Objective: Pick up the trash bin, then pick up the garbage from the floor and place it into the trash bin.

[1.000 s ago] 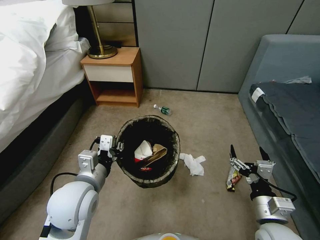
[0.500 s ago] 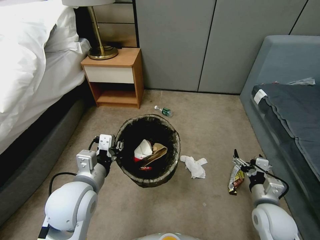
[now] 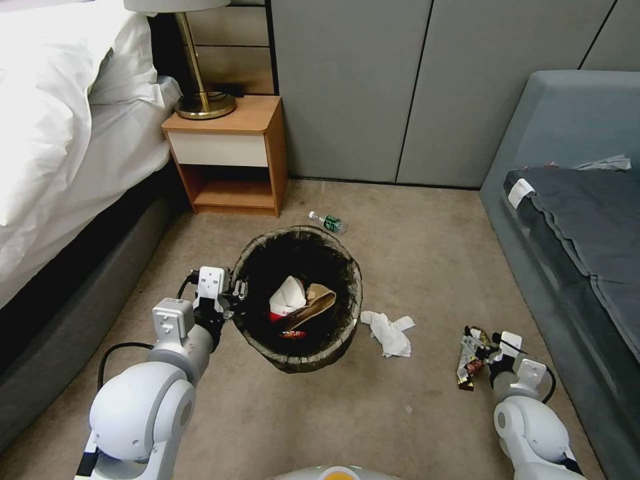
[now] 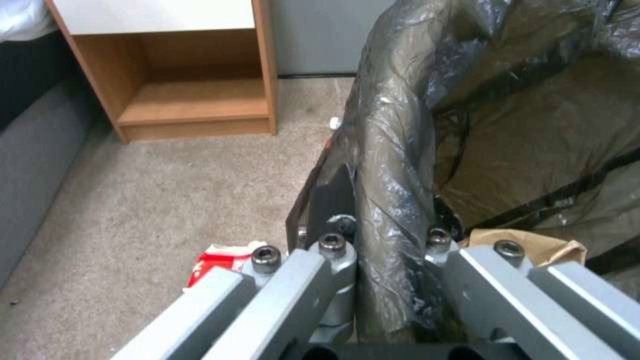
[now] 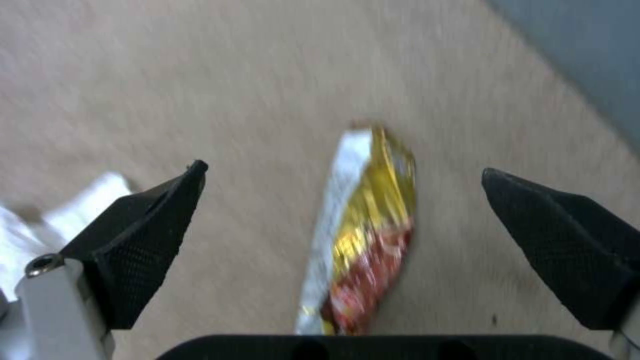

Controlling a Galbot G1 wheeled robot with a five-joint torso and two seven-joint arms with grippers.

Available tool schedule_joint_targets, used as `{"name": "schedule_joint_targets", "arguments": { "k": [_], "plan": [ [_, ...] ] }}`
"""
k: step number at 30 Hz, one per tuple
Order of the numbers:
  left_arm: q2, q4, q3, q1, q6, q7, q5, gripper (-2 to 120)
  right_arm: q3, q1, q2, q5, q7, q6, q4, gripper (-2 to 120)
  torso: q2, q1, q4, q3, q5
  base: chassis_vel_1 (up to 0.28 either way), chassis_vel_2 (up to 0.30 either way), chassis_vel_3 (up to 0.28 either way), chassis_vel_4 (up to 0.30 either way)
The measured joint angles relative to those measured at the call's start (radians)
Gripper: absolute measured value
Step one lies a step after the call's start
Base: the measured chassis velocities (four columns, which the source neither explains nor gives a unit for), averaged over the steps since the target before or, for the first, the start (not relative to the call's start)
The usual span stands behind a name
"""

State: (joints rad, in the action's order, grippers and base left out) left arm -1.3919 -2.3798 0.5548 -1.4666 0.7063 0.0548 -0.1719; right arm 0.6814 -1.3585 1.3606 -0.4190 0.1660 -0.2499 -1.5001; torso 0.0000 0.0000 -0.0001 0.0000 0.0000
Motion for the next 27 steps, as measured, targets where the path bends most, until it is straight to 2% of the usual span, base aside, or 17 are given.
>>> {"name": "schedule_joint_targets", "arguments": {
  "k": [2,7,11,27],
  "plan": [
    [-0.001,0.000,-0.003,0.000,0.001,-0.001,0.002,2,-0.009,0.023,-0.002,-0.003,-0.001,0.012,0.067,100,0.000,0.000,0.0000,0.000,0.0000,0.000,0.000,0.000,0.000],
    [-0.002,0.000,-0.004,-0.001,0.002,-0.001,0.003,2,-0.018,0.055,-0.002,-0.005,-0.002,0.027,0.145,100,0.000,0.000,0.0001,0.000,0.0000,0.000,0.000,0.000,0.000],
    [-0.002,0.000,-0.004,-0.001,0.002,-0.002,0.004,2,-0.021,0.063,-0.003,-0.005,-0.002,0.032,0.163,100,0.000,0.000,0.0000,0.000,0.0000,0.000,0.000,0.000,0.000],
    [-0.004,0.000,-0.010,-0.005,0.004,-0.003,0.013,2,-0.081,0.215,-0.010,0.000,0.002,0.083,0.373,100,0.000,0.000,0.0002,0.000,0.0000,0.000,0.000,0.000,0.000]
  ]
}}
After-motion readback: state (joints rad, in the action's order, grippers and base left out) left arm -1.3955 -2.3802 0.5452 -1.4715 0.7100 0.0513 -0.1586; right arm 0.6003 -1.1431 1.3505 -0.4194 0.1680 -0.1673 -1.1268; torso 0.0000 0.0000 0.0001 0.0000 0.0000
